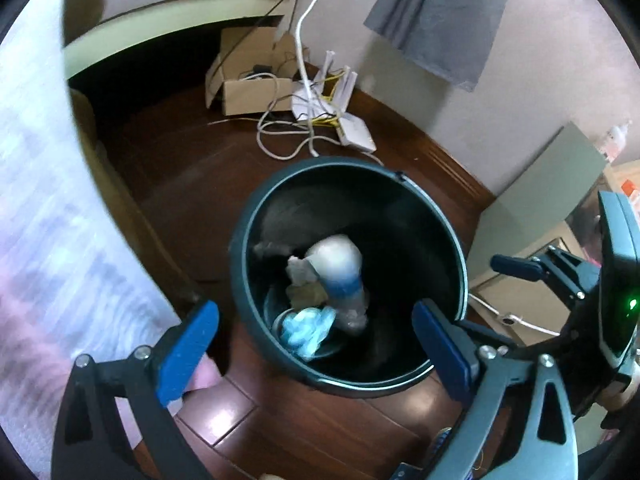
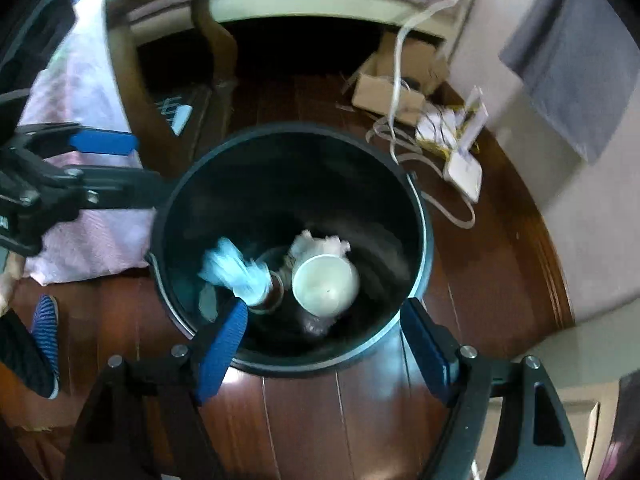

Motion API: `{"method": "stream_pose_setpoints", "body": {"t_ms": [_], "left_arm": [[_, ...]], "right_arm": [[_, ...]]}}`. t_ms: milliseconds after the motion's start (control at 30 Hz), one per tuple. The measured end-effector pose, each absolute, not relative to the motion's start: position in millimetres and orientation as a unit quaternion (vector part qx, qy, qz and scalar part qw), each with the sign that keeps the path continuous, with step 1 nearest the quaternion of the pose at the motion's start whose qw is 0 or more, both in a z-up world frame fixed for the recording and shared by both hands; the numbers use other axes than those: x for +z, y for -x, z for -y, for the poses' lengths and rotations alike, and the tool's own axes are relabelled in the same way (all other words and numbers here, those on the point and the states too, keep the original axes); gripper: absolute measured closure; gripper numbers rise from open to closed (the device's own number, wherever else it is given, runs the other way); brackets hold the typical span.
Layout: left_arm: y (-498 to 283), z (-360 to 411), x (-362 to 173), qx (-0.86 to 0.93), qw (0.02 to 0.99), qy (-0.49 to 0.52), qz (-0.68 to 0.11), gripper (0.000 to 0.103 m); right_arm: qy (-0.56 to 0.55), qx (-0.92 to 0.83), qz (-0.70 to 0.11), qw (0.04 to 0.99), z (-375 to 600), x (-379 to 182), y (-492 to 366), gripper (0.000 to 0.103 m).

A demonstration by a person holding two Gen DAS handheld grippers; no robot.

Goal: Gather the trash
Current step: 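Move both tools back from the bucket to the table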

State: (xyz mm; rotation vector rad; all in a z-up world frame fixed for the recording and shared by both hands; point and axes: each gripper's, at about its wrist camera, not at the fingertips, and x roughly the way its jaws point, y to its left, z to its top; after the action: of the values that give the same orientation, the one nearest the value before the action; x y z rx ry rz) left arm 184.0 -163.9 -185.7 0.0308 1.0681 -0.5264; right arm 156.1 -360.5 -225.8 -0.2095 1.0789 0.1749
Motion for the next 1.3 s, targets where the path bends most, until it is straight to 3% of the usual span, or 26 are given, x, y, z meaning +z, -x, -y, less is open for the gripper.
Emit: {"method": "stream_pose_setpoints", "body": {"t_ms": [233, 333, 600, 900, 1300], "left_arm": [[-175.2, 159.2, -174.4, -0.236, 0.837, -0.024, -0.492, 0.003], [-172.7, 156.9, -166.7, -0.234, 0.842, -0.025, -0.486, 0.003], [-149.3, 139.6, -127.5, -0.218, 0.863, -0.019, -0.456, 0.001], [-119.9, 83.2, -71.5, -0.173, 0.897, 0.0, -0.406, 0.001], [-100.2, -39.2, -26.5, -0.076, 0.933, 0.038, -0.35, 0.001]], "right_arm": [[0.057, 0.062, -0.52, 0.85, 368.4, -217.6, -160.8, 0.021], [0.045, 0.049, -0.515, 0.855, 371.3, -206.2, -155.2, 0.012], [0.029, -0.007, -0.478, 0.878, 365.9, -156.8, -134.9, 0.0], [0.015, -0.002, -0.419, 0.908, 321.2, -97.5, -114.3, 0.0], [0.048, 0.085, -0.365, 0.926, 184.6, -37.0, -134.5, 0.0]]}}
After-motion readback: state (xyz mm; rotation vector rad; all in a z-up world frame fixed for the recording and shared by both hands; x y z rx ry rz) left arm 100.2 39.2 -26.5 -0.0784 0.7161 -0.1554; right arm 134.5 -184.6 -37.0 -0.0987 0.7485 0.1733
